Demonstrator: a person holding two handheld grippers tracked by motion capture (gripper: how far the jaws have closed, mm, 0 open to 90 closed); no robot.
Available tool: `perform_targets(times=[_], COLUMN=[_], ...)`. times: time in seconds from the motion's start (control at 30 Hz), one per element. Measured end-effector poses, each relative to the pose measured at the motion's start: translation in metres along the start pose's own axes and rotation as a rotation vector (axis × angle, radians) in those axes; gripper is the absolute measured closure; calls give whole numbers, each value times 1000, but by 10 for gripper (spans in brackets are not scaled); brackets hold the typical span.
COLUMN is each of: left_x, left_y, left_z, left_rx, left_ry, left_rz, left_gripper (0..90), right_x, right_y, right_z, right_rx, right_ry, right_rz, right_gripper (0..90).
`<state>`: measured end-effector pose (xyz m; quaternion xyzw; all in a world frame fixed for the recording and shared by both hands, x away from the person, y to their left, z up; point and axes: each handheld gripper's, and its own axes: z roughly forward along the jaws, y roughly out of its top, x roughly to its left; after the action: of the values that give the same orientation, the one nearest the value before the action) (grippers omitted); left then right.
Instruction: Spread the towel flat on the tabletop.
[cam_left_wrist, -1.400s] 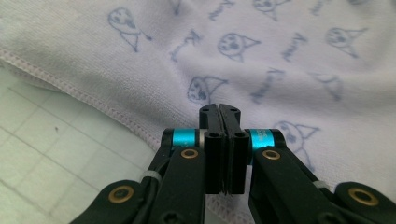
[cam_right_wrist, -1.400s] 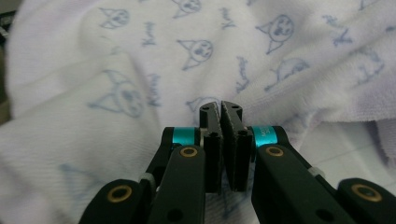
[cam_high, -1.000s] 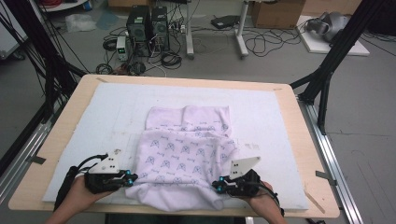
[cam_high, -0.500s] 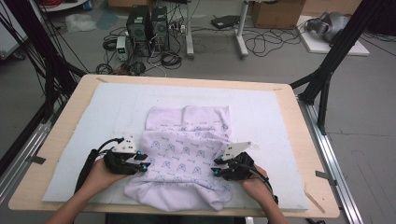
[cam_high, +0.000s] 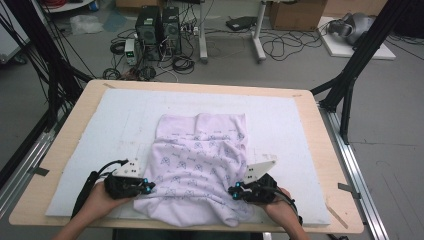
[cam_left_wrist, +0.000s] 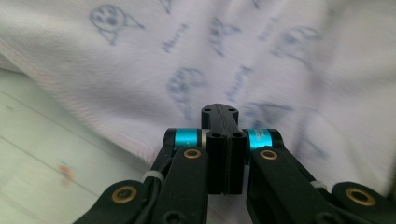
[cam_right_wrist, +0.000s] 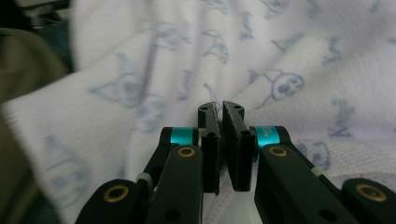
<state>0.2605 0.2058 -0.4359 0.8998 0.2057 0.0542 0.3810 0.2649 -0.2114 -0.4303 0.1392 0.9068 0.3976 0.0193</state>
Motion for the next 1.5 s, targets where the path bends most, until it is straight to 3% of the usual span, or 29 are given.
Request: perform_targets(times=[0.07, 0.13, 0.27, 0.4, 0.47, 0.5, 0.6, 0.67, 0.9, 1.03, 1.1, 1.13, 1.2, 1.27, 1.33, 1.43, 1.5], left_x=[-5, -4, 12, 28, 31, 30, 29, 29, 13, 1, -2, -2, 3, 9, 14, 17, 17], left_y=[-2, 2, 14, 21, 20, 19, 17, 15, 4, -6, -5, -2, 5, 14, 20, 22, 19], left_z=[-6, -10, -9, 9, 19, 22, 20, 18, 4, -8, -13, -14, -15, -11, 1, 19, 24], left_rx=[-19, -40, -70, -48, -21, -26, -35, -26, -6, -17, -34, -47, -64, -80, -69, -7, -28], left_ry=[-12, 8, 54, 89, 79, 82, 58, 48, 16, -14, -20, -11, 19, 33, 26, 12, 9], left_rz=[4, 11, -10, -50, -46, -28, -43, -40, -15, -9, -1, 0, -4, -15, -16, 1, -4], left_gripper=[895, 846, 731, 570, 577, 621, 816, 871, 880, 880, 868, 846, 702, 620, 604, 644, 709], right_x=[10, 12, -5, -21, -25, -25, -26, -26, -16, 0, 7, 7, 3, -4, -12, -20, -22], right_y=[1, 2, 3, -2, -4, -5, -7, -10, -15, -18, -16, -14, -8, -1, 4, 8, 9], right_z=[-5, -11, -18, -4, 5, 8, 4, 2, -3, -8, -13, -14, -15, -10, 0, 17, 21], right_rx=[-16, -37, -45, -11, 33, 37, 32, 29, 18, 10, -2, -12, -29, -29, -14, 53, 47], right_ry=[11, -29, -119, -127, -121, -116, -92, -83, -57, -27, -46, -53, -87, -94, -81, -73, -62], right_rz=[-35, -36, -6, 40, 42, 42, 36, 40, 50, 28, 17, 17, 14, 23, 13, -1, 0], right_gripper=[840, 770, 716, 600, 623, 650, 812, 854, 875, 872, 796, 761, 697, 636, 628, 628, 673])
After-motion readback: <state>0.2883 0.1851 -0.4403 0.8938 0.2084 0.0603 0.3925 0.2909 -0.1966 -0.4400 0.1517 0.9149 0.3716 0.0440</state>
